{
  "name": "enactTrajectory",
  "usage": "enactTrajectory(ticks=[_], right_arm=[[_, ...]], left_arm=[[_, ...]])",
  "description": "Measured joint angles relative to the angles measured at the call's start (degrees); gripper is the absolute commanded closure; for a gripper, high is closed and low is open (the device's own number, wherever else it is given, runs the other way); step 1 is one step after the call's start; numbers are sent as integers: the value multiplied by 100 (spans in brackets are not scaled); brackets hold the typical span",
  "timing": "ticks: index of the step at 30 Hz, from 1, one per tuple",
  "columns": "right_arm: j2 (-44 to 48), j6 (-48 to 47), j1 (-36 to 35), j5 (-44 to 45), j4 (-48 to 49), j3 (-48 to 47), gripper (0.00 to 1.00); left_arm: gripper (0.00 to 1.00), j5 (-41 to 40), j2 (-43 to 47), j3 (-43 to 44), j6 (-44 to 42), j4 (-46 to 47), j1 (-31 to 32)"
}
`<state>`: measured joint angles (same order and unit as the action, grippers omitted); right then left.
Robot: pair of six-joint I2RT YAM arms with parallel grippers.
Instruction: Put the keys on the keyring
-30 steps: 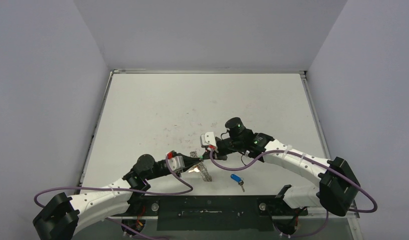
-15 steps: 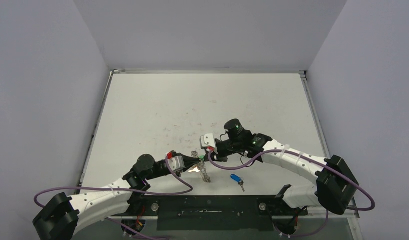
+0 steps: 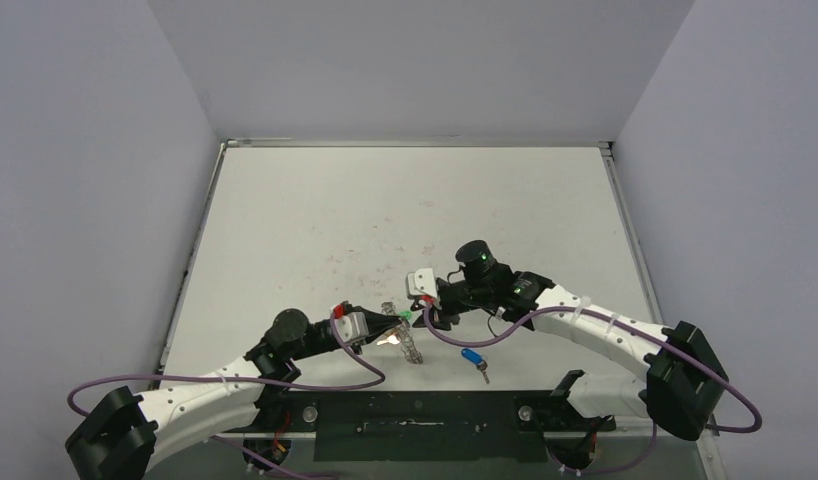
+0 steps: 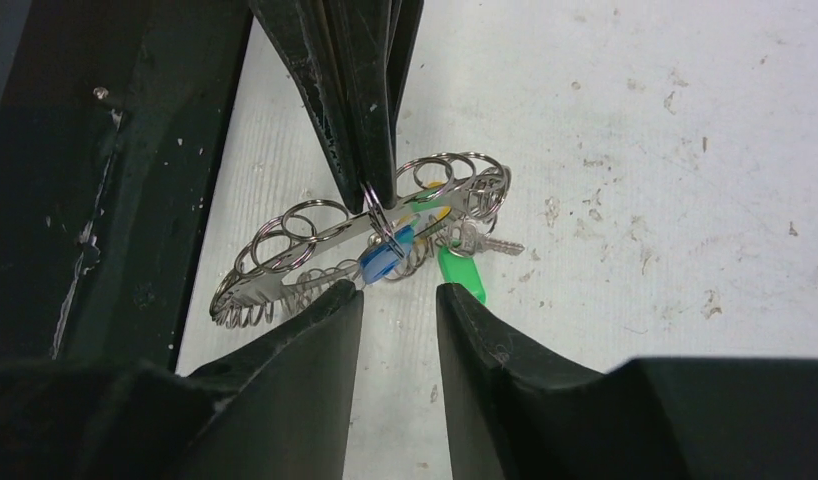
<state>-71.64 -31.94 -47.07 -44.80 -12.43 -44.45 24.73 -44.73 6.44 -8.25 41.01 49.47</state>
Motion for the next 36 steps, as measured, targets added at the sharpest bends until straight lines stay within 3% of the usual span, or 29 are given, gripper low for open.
enactTrajectory(ticks=[5,10,21,32,36], right_arm=[[133,39,0,-4,122,0,56],[146,142,0,-57,295,2,62],[-37,262,0,-273,385,-35,100],[-37,243,0,-321,286,-46,100],[-37,238,0,-321,184,-68,84]], left_arm=[[100,2,9,0,-2,0,0],[100,2,9,0,-11,-2,0],[100,0,72,0,-17,-11,0],[100,0,83,0,-44,-26,0],[100,0,109,0,-50,-52,0]])
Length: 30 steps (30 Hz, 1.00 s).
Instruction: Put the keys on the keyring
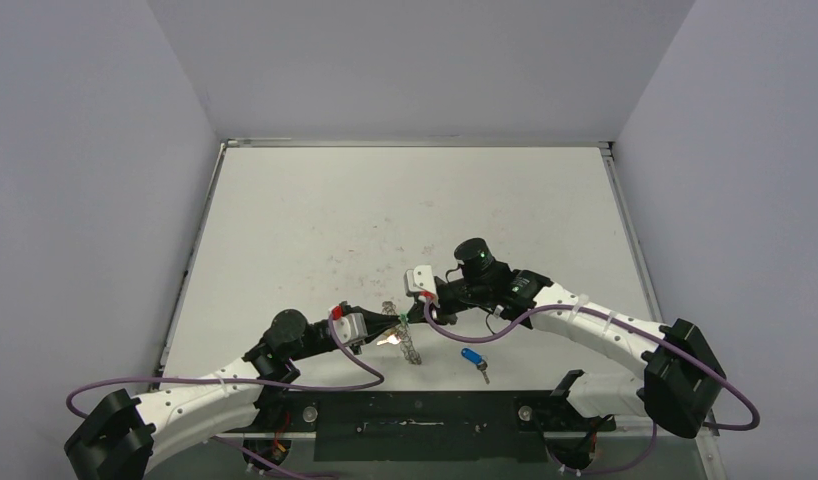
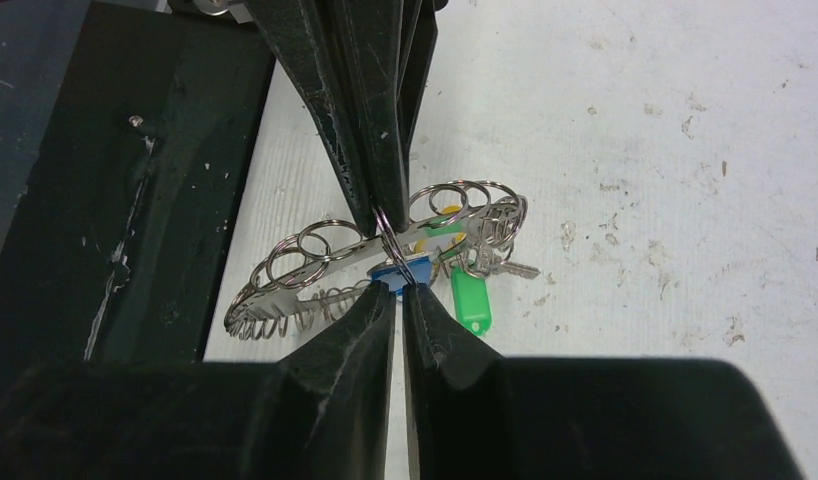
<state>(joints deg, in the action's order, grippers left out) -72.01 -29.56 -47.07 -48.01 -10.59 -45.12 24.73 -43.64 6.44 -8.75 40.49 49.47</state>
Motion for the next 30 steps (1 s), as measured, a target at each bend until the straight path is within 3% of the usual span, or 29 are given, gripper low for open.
enactTrajectory(ticks=[4,8,17,20,30], right_arm=[[2,31,0,9,-15,-20,65],[4,103,0,13,46,-20,62],[7,313,-26,-2,195,-42,87],[7,326,-28,-9,195,-76,100],[7,190,-28,13,20,-85,100]], left_arm=[[100,0,4,0,-4,0,0],[100,0,4,0,-4,0,0],[100,0,4,0,-4,-2,0],[100,-2,7,0,-7,-2,0],[100,-4,13,0,-44,-50,0]])
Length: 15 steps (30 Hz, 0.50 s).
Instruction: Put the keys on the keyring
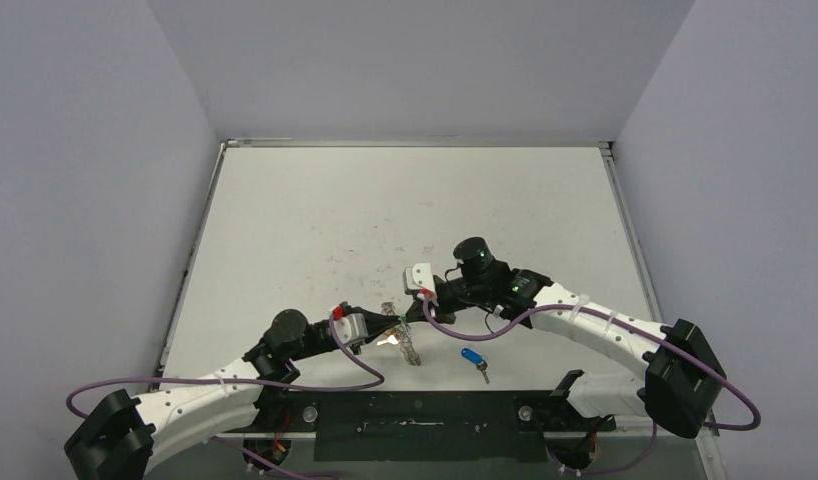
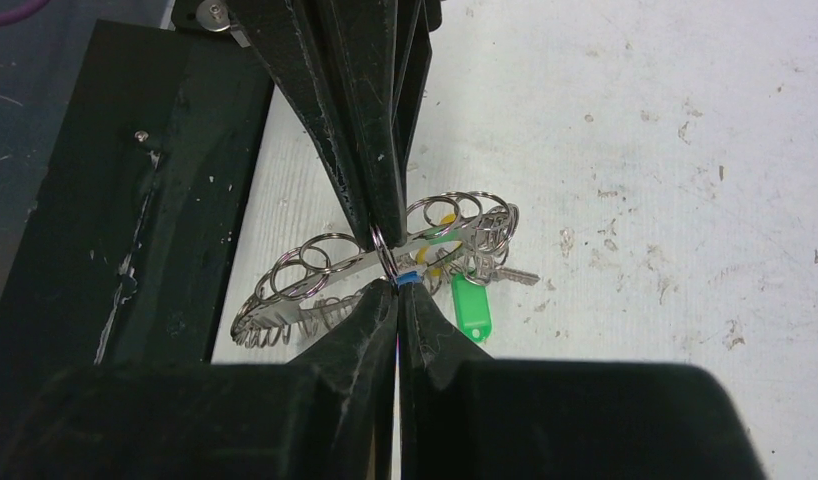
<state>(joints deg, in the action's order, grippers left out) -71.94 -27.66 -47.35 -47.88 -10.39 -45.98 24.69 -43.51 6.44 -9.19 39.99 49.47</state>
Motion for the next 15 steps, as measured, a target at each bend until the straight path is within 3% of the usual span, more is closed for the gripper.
enactTrajectory(ticks=[15], right_arm=[[-256,-61,-223,289,31,0,100]], left_arm=[[100,0,2,0,-2,-57,0]])
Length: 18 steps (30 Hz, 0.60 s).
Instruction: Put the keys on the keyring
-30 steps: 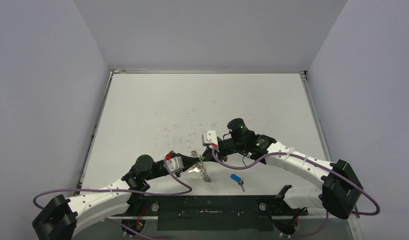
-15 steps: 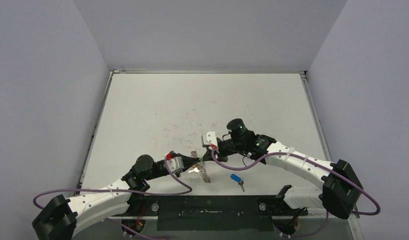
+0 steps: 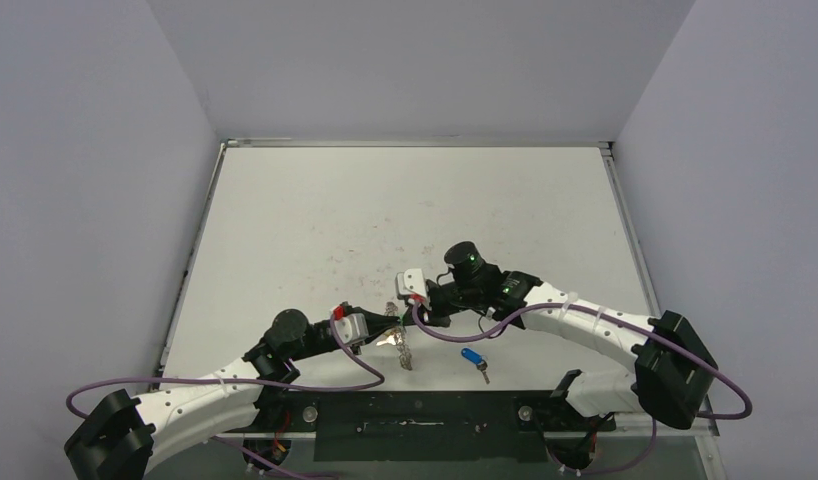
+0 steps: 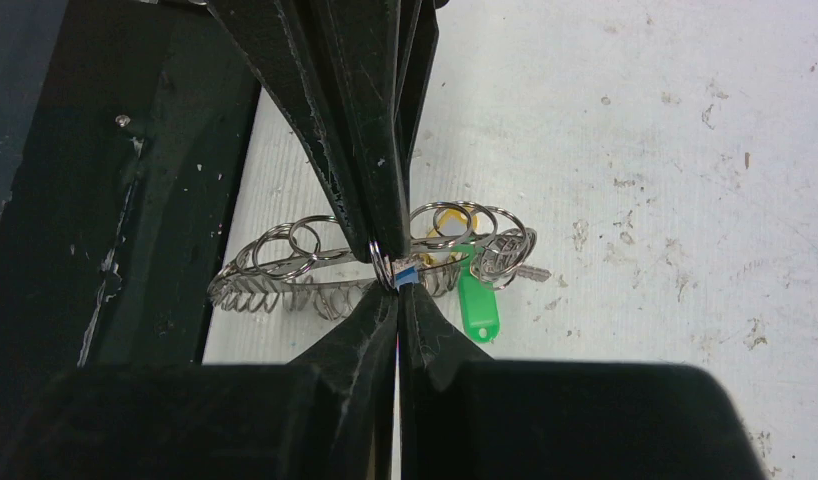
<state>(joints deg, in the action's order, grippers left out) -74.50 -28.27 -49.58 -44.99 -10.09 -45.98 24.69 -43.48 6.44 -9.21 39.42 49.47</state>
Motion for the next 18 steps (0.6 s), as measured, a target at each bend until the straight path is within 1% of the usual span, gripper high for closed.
enactTrajectory(ticks=[2,4,7,12,13,15,18], right_arm=[[-35,2,-39,57,20,0,99],[-37,2,-46,98,17,0,92],[-13,11,-52,173,20,0,78],[258,37,-72,431,-39,7,60],[334,39,-72,452,-33,7,58],[511,50,-70,481,-2,9,57],[667,105,-70,479,118,11,61]], left_arm=[[100,-2,0,0,0,-28,-2],[100,-2,9,-9,0,-37,-2],[100,-2,44,-9,2,-72,0],[100,0,125,-9,2,-7,0],[100,0,129,-9,2,-4,0],[100,0,129,-9,2,-2,0],[100,0,129,-9,2,2,0]])
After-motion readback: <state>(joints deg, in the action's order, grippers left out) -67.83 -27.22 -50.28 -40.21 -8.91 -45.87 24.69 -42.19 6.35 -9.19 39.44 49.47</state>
